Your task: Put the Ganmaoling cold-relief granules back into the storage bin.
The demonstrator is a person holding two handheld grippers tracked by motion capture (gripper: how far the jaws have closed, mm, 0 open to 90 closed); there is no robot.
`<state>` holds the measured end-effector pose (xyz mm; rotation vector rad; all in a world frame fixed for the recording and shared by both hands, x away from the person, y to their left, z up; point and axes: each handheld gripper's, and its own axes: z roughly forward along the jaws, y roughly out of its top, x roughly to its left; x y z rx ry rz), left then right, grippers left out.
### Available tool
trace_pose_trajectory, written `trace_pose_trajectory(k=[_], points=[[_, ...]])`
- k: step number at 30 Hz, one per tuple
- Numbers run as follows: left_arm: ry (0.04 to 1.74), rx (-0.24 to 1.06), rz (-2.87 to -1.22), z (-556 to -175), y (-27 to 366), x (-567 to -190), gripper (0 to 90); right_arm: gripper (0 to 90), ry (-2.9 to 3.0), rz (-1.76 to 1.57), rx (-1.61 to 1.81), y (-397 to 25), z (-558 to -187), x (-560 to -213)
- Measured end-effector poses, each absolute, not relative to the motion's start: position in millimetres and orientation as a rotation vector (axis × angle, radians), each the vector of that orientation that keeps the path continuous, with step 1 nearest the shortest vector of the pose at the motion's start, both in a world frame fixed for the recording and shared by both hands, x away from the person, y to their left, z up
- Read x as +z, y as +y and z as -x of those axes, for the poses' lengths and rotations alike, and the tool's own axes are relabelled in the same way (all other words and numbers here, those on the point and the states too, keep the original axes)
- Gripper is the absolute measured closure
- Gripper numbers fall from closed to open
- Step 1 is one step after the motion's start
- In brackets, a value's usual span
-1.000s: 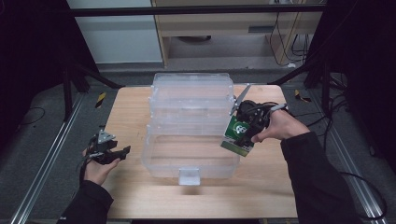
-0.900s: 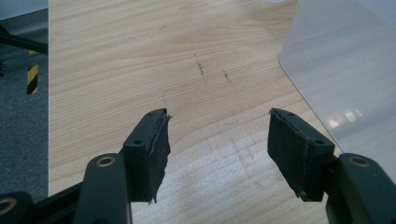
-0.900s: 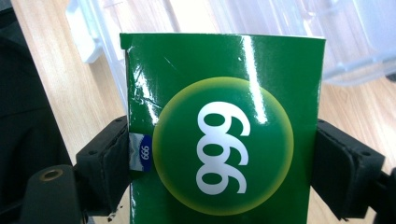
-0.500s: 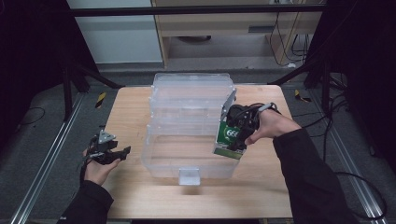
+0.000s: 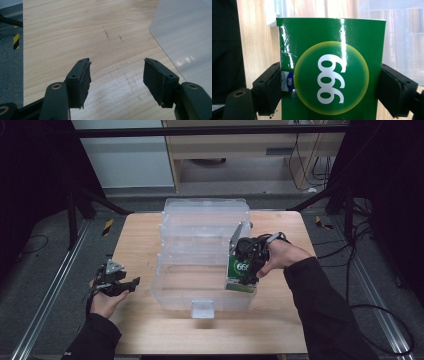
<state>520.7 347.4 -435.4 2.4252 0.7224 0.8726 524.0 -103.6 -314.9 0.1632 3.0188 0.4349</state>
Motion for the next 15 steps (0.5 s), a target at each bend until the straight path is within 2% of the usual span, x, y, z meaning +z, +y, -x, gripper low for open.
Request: trace_pose_trajectory(k=[15], points=[[0.634,0.89,-2.471,-525,349,-433,37.9,16.9,3.051,-0.071,0.355,-92,-525,-332]])
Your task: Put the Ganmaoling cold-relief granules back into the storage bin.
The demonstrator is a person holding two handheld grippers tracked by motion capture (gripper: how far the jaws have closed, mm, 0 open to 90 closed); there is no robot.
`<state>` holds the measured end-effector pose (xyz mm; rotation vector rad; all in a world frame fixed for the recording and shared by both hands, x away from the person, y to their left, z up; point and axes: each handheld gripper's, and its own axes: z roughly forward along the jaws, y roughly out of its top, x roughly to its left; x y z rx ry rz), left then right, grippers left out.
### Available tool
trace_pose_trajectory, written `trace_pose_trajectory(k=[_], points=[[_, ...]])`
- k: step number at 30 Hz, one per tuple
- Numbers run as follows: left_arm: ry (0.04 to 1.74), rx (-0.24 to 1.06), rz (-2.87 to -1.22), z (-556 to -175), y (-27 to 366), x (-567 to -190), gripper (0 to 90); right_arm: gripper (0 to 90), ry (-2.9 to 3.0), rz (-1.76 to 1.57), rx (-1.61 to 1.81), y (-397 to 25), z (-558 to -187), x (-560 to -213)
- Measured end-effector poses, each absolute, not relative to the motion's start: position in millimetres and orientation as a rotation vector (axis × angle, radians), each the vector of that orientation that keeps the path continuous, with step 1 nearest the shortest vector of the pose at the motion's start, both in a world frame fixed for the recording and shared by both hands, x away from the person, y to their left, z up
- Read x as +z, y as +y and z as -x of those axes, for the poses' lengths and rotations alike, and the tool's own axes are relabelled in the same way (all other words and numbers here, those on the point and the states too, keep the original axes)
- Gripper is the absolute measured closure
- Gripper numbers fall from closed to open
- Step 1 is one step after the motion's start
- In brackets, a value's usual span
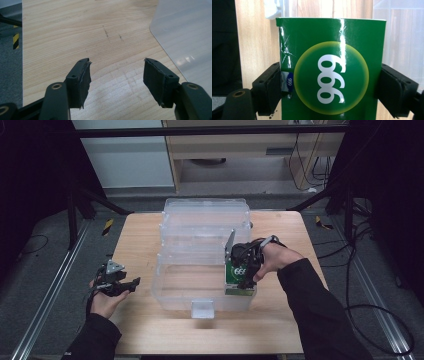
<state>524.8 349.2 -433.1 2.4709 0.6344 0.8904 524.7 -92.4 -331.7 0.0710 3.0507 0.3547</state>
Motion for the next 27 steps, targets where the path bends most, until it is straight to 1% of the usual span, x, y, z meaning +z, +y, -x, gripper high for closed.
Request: trace_pose_trajectory(k=[7,11,19,27], points=[[0.612,0.894,-2.481,-526,349,-432,37.9,17.1,3.042,-0.077,0.345,-93,-523,-332],[0.563,0.904,-2.506,-528,349,-431,37.9,17.2,3.046,-0.08,0.338,-93,-524,-332],[0.334,0.94,-2.609,-538,351,-422,37.9,17.0,3.057,-0.084,0.324,-90,-524,-335],[0.343,0.939,-2.605,-537,351,-422,37.9,17.1,3.05,-0.062,0.333,-87,-523,-339]])
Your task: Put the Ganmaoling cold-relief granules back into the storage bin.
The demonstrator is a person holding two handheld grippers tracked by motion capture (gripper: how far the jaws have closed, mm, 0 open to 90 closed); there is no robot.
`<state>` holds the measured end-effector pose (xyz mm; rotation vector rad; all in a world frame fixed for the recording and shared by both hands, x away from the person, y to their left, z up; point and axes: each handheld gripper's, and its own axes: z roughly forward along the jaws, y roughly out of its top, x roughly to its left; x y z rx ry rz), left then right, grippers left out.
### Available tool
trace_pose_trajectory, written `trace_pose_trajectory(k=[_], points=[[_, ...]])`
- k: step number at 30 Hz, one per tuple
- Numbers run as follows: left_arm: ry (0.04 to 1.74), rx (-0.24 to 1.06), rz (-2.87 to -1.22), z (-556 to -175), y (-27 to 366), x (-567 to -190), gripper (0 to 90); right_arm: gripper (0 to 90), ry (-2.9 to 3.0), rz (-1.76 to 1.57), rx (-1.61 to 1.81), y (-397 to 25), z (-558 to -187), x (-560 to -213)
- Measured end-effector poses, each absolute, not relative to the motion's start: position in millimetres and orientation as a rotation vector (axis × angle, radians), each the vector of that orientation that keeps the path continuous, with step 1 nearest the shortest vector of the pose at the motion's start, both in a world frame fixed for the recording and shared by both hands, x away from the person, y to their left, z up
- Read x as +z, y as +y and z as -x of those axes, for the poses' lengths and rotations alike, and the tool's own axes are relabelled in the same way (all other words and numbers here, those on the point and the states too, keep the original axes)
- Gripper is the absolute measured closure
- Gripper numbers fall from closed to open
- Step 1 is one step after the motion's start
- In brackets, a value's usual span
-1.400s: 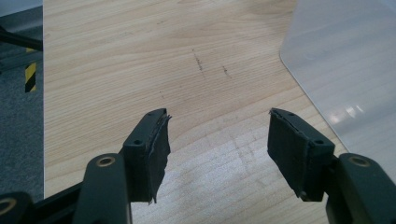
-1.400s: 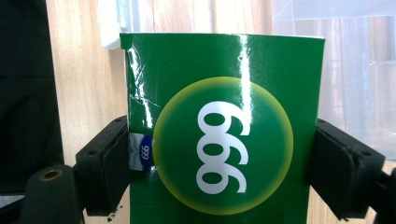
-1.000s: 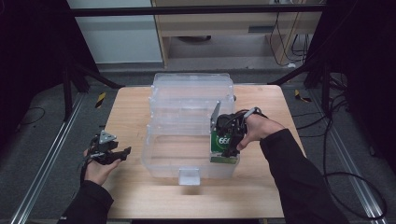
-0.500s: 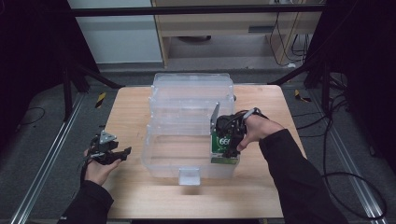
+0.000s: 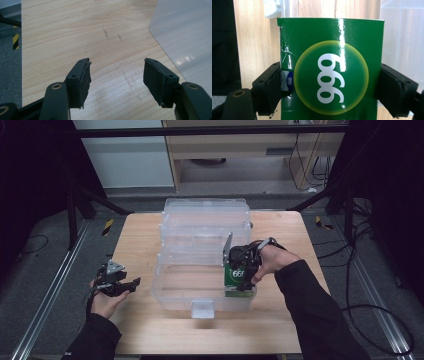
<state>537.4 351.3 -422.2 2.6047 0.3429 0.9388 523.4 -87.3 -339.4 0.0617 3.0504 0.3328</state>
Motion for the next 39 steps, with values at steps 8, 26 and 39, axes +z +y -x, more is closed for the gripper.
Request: trace_pose_trajectory(k=[8,26,39], points=[[0.35,0.936,-2.603,-537.4,350.8,-422.9,37.9,17.4,3.044,-0.07,0.38,-90.0,-521.9,-340.8],[0.341,0.937,-2.606,-538.2,350.0,-423.6,37.9,17.6,3.036,-0.05,0.422,-89.2,-523.2,-342.4],[0.326,0.94,-2.614,-539.0,350.3,-423.4,37.9,17.6,2.998,0.015,0.461,-92.7,-524.0,-342.2]])
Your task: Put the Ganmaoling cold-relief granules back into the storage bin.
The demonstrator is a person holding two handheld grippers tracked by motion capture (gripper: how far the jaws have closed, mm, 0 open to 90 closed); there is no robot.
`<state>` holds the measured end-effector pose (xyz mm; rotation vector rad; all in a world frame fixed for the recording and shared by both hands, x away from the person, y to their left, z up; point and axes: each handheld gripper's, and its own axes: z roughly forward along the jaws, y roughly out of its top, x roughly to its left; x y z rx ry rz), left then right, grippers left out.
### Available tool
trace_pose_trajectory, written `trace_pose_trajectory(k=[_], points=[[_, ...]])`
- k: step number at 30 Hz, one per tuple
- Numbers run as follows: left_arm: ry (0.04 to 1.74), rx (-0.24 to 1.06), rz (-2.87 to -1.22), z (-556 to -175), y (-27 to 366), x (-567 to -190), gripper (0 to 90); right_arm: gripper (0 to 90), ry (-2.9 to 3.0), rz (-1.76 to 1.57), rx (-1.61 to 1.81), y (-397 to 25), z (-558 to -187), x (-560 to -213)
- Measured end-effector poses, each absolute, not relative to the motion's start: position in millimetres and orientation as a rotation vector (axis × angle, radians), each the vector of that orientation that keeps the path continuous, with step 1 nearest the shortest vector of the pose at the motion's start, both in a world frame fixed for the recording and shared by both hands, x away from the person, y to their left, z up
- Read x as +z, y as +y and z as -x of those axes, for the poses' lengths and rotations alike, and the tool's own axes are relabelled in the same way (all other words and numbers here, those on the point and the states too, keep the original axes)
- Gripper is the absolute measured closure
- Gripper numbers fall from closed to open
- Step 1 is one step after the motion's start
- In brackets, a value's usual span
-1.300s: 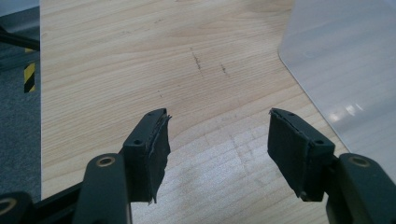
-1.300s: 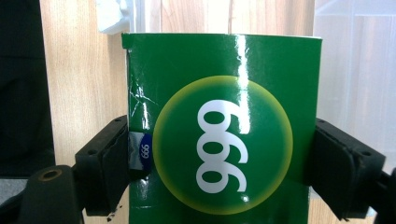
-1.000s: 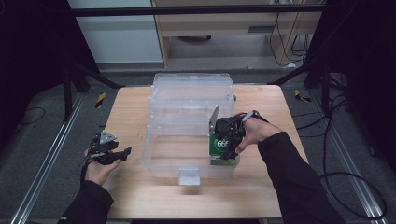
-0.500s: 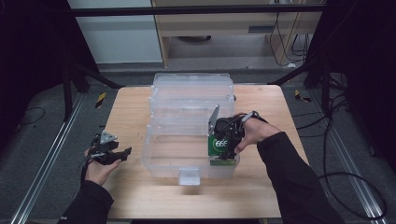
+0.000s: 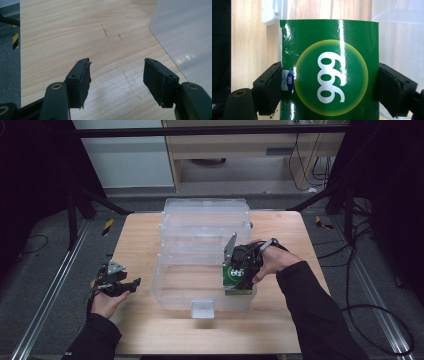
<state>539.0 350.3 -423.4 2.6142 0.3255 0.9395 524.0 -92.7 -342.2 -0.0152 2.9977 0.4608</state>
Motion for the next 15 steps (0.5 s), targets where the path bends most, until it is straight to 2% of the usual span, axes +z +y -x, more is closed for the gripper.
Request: trace_pose_trajectory(k=[15], points=[[0.329,0.936,-2.613,-539,350,-424,37.8,17.4,3.04,0.002,0.439,-95,-525,-362]])
